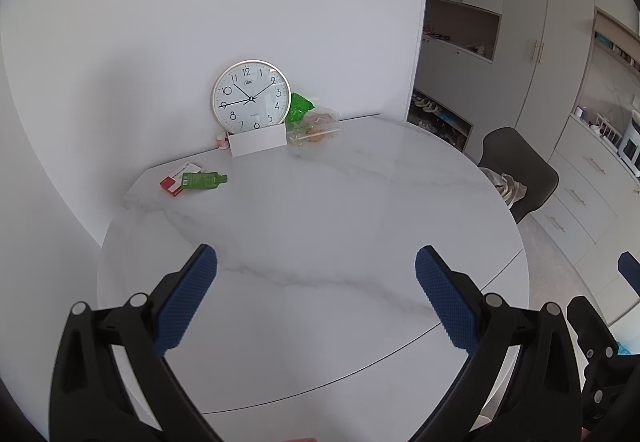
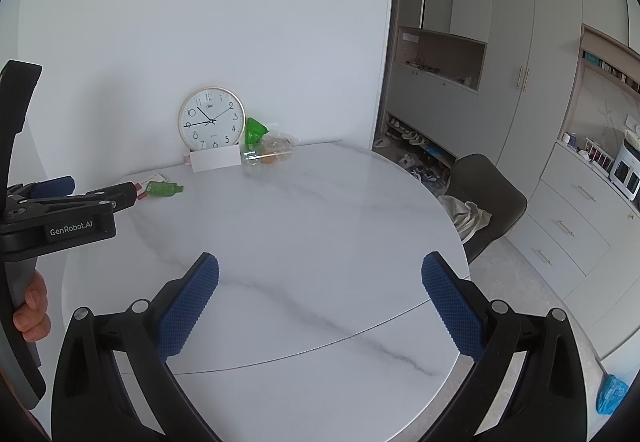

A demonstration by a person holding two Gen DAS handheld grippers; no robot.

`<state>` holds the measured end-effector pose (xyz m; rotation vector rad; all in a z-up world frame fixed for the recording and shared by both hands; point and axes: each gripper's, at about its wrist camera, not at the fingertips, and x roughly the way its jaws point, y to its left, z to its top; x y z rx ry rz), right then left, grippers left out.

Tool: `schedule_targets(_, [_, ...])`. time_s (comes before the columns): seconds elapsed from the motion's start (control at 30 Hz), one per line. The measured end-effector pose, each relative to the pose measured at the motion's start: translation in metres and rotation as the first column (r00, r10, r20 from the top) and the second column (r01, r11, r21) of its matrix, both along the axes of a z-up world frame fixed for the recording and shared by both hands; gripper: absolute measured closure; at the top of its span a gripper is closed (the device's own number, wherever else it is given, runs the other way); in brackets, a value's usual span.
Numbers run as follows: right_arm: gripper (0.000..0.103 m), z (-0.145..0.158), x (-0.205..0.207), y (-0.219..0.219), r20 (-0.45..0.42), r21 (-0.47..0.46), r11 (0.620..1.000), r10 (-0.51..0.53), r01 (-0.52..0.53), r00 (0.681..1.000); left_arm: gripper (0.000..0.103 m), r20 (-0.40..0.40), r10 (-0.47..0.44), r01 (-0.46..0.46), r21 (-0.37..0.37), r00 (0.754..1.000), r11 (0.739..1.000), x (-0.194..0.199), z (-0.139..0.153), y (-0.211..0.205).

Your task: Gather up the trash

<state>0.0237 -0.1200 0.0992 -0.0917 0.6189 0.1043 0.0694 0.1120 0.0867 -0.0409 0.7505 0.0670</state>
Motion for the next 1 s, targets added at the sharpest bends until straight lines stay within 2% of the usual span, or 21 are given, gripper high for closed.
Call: schedule_targets(1.0, [0.002, -0.004, -0.0015, -0.001, -0.008, -0.028, 0.999, -0.019, 0.019, 1.0, 0.008, -0.026, -0.004, 0.004, -0.012, 1.0, 1.0, 0.0014, -0.0045, -0.0003])
